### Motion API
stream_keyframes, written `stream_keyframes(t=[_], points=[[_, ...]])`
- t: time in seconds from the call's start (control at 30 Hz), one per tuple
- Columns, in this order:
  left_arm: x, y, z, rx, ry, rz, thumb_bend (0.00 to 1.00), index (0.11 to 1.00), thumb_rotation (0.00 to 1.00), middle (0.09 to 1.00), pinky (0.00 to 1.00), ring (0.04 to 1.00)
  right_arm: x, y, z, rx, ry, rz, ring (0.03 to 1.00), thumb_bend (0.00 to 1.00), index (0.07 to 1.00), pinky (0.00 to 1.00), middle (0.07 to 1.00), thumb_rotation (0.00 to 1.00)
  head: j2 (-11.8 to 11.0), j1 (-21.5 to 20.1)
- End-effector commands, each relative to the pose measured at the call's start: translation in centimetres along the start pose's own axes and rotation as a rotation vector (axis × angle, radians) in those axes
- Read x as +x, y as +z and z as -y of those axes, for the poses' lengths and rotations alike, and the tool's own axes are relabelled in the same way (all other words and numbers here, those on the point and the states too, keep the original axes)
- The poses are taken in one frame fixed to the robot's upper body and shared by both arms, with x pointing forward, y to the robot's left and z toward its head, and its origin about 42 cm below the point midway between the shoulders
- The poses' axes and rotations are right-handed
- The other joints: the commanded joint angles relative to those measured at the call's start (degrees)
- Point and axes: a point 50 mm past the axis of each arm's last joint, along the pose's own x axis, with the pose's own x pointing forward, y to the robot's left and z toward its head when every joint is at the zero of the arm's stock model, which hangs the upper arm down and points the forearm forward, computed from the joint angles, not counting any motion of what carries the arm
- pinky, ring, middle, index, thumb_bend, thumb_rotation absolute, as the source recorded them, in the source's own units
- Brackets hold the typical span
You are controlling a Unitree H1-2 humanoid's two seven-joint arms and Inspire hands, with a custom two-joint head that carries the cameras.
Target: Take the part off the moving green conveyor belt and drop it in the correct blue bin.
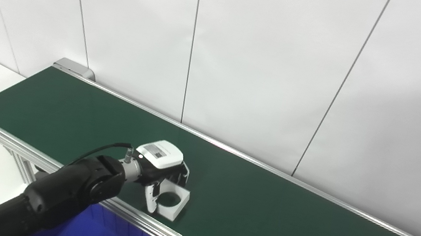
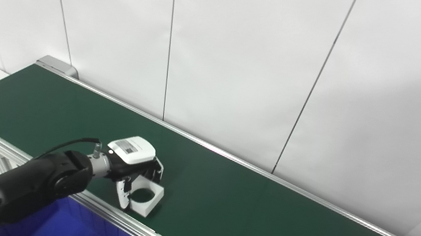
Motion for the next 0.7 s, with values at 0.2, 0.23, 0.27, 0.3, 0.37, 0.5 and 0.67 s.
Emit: stream_keyframes(t=[0.2, 0.23, 0.27, 0.3, 0.37, 0.5, 0.67], points=[[-2.2, 1.8, -4.5, -0.04, 0.17, 0.079, 0.52, 0.503, 0.0, 0.471, 0.61, 0.544, 0.4, 1.3, 0.4, -0.005, -0.013, 0.064, 0.89, 0.56, 0.973, 0.83, 0.908, 0.67, 0.47, -0.11], [-2.4, 2.0, -4.7, -0.044, 0.179, 0.086, 0.52, 0.502, 0.0, 0.468, 0.6, 0.538, 0.4, 1.4, 0.4, -0.004, -0.014, 0.062, 0.891, 0.56, 0.974, 0.83, 0.91, 0.67, 0.47, -0.11], [-2.7, 2.2, -4.8, -0.047, 0.19, 0.092, 0.52, 0.502, 0.0, 0.467, 0.6, 0.535, 0.3, 1.4, 0.4, -0.003, -0.013, 0.063, 0.892, 0.56, 0.974, 0.83, 0.91, 0.67, 0.59, -0.16], [-2.9, 2.4, -4.9, -0.048, 0.196, 0.095, 0.52, 0.501, 0.0, 0.468, 0.59, 0.536, 0.3, 1.4, 0.4, -0.003, -0.012, 0.064, 0.894, 0.57, 0.974, 0.83, 0.912, 0.67, 0.59, -0.16], [-3.7, 3.0, -5.3, -0.051, 0.212, 0.106, 0.52, 0.501, 0.0, 0.47, 0.59, 0.541, 0.3, 1.4, 0.5, -0.002, -0.011, 0.065, 0.895, 0.57, 0.974, 0.84, 0.912, 0.67, 0.79, -0.29], [-5.1, 3.9, -5.8, -0.079, 0.242, 0.122, 0.52, 0.506, 0.0, 0.457, 0.57, 0.52, 0.2, 1.4, 0.5, -0.006, -0.013, 0.066, 0.891, 0.56, 0.97, 0.83, 0.91, 0.66, 1.11, -0.52], [-6.9, 5.2, -5.9, -0.123, 0.258, 0.127, 0.52, 0.509, 0.0, 0.451, 0.54, 0.493, 0.1, 1.7, 0.7, -0.006, -0.016, 0.066, 0.889, 0.57, 0.969, 0.83, 0.909, 0.65, 2.39, -1.13]])
